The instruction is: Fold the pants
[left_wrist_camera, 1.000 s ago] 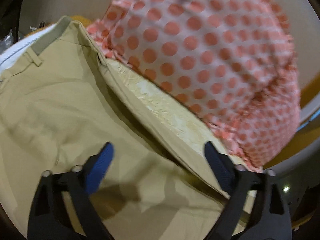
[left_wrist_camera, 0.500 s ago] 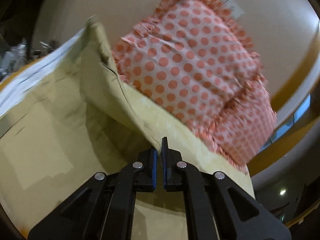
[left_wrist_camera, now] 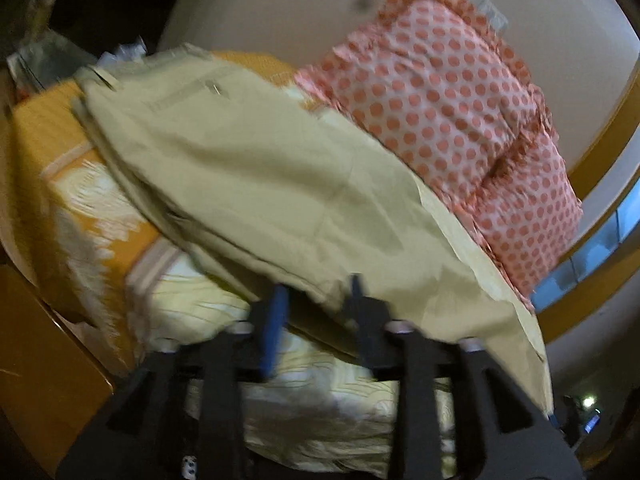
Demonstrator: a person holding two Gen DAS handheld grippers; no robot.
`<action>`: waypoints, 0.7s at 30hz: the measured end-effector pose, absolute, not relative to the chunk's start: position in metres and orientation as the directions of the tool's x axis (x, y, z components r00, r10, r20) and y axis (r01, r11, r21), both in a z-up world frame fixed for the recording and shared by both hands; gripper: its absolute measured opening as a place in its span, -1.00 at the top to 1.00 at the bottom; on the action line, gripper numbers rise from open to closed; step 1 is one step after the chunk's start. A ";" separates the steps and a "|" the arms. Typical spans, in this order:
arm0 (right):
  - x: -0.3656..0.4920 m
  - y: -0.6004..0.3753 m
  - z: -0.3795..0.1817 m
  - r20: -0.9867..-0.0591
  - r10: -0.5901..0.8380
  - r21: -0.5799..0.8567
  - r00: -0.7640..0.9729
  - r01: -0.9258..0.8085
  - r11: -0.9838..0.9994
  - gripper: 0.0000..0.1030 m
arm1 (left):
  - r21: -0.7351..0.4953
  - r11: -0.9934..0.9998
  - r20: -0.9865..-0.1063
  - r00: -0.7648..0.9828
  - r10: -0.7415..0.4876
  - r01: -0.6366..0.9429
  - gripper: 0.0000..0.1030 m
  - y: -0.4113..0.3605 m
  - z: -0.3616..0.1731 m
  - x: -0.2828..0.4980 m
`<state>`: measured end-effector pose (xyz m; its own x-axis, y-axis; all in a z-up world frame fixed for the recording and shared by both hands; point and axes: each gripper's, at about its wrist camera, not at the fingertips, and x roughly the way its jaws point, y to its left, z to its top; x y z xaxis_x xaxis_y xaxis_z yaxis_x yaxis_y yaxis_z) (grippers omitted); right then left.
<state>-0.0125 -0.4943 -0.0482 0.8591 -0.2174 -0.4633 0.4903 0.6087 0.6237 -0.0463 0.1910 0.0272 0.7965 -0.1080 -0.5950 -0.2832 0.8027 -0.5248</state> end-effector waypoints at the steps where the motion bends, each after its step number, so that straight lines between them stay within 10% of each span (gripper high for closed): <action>1: -0.014 -0.496 -0.050 -0.467 -0.231 0.621 0.854 0.502 0.601 -0.54 | -0.520 0.800 -0.576 0.814 -0.070 -0.299 -0.11 0.195 0.032 -0.055; 10: 0.008 -0.471 -0.067 -0.451 -0.163 0.561 0.877 0.421 0.713 -0.06 | -0.497 0.791 -0.517 0.854 0.060 -0.356 -0.44 0.219 0.049 -0.079; 16: 0.011 -0.478 -0.075 -0.421 -0.106 0.588 0.901 0.360 0.724 0.85 | -0.496 0.772 -0.533 0.841 0.091 -0.398 -0.50 0.234 0.041 -0.081; 21: 0.029 -0.446 -0.023 -0.322 0.003 0.568 0.947 0.190 0.801 0.88 | -0.523 0.752 -0.547 0.835 0.063 -0.400 -0.59 0.248 0.032 -0.077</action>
